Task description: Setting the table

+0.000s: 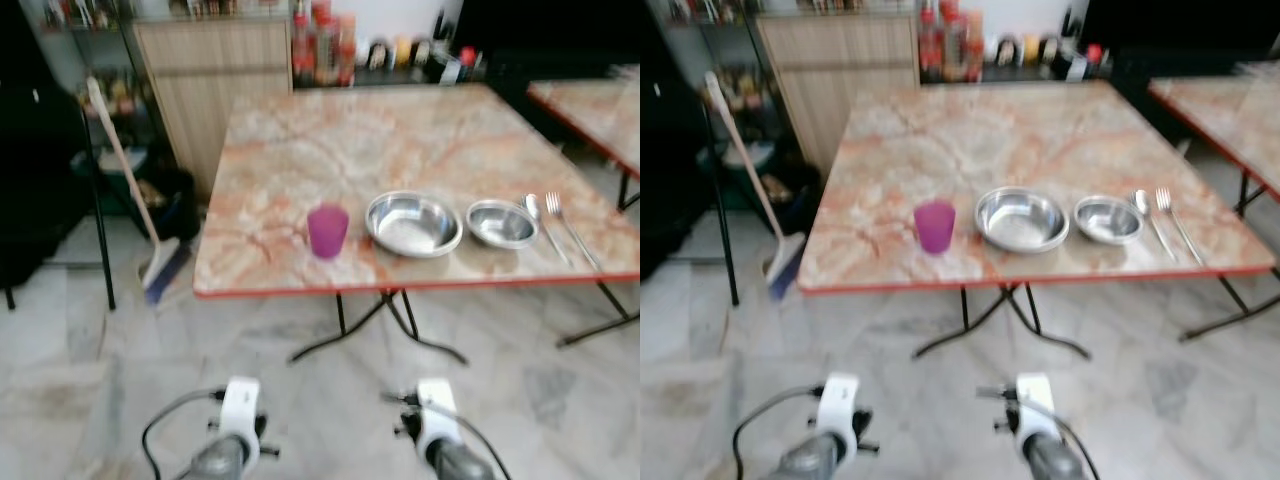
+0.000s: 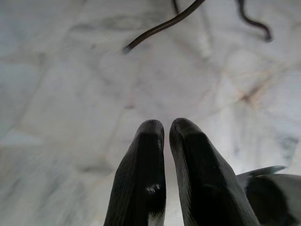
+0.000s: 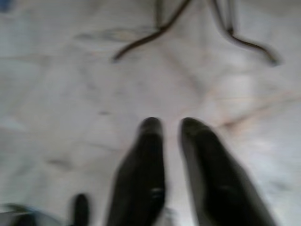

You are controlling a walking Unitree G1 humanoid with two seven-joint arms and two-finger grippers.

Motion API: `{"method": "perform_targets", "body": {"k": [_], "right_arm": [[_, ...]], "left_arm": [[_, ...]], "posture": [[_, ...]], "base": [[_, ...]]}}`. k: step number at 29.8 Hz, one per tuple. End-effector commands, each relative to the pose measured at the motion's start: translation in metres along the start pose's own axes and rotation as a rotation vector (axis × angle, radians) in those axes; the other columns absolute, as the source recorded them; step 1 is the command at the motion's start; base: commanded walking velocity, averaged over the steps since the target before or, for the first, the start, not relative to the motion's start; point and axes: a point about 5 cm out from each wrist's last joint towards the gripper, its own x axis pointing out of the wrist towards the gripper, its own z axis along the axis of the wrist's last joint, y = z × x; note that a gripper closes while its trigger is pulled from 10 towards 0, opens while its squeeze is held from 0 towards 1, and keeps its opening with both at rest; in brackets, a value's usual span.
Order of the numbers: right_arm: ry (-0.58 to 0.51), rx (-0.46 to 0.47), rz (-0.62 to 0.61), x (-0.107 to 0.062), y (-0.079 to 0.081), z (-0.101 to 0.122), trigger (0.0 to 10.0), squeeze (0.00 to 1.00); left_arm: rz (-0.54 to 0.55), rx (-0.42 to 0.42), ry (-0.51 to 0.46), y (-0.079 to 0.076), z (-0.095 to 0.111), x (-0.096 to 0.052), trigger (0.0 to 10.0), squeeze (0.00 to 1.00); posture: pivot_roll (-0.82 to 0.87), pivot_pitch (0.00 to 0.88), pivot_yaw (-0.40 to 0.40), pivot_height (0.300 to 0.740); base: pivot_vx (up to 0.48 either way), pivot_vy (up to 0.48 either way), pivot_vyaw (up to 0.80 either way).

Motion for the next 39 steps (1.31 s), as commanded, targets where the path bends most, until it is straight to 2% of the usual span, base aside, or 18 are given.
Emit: {"method": "perform_targets", "body": {"k": [1,16,23,25,32,35,39], "right_arm": [[-0.011,0.003,0.013,0.001,0.005,0.003,10.0,0.0],[-0.012,-0.001,0.016,0.002,0.007,0.004,10.0,0.0],[-0.009,-0.006,0.015,0.001,0.007,0.001,10.0,0.0],[0.006,-0.027,-0.002,-0.002,-0.003,-0.006,10.0,0.0],[0.072,-0.022,-0.073,-0.013,-0.027,-0.03,10.0,0.0],[0.077,0.007,-0.094,-0.016,-0.031,-0.036,10.0,0.0],[0.078,0.013,-0.094,-0.017,-0.031,-0.039,10.0,0.0]], "left_arm": [[0.013,0.02,0.013,0.004,-0.003,-0.001,10.0,0.0],[0.018,0.034,0.025,0.005,-0.003,-0.001,10.0,0.0],[0.052,0.009,0.028,0.014,-0.006,-0.003,10.0,0.0],[0.09,0.032,0.05,0.025,-0.013,-0.008,10.0,0.0],[0.233,-0.034,0.113,0.06,-0.034,-0.024,10.0,0.0],[0.274,-0.057,0.133,0.07,-0.041,-0.029,10.0,0.0],[0.257,-0.039,0.159,0.07,-0.048,-0.032,10.0,0.0]], "posture": [[0.02,0.0,0.016,0.714],[0.01,0.0,0.022,0.714],[0.01,0.0,0.025,0.714],[0.0,0.0,0.031,0.714],[-0.03,0.0,0.047,0.714],[-0.03,0.0,0.05,0.714],[-0.04,0.0,0.06,0.714]], "base": [[0.0,0.0,0.0],[0.0,-0.328,0.0],[0.0,-0.343,0.0],[0.0,0.0,0.0],[0.0,0.0,0.0],[0.0,0.0,0.0],[0.0,0.0,0.0]]}}
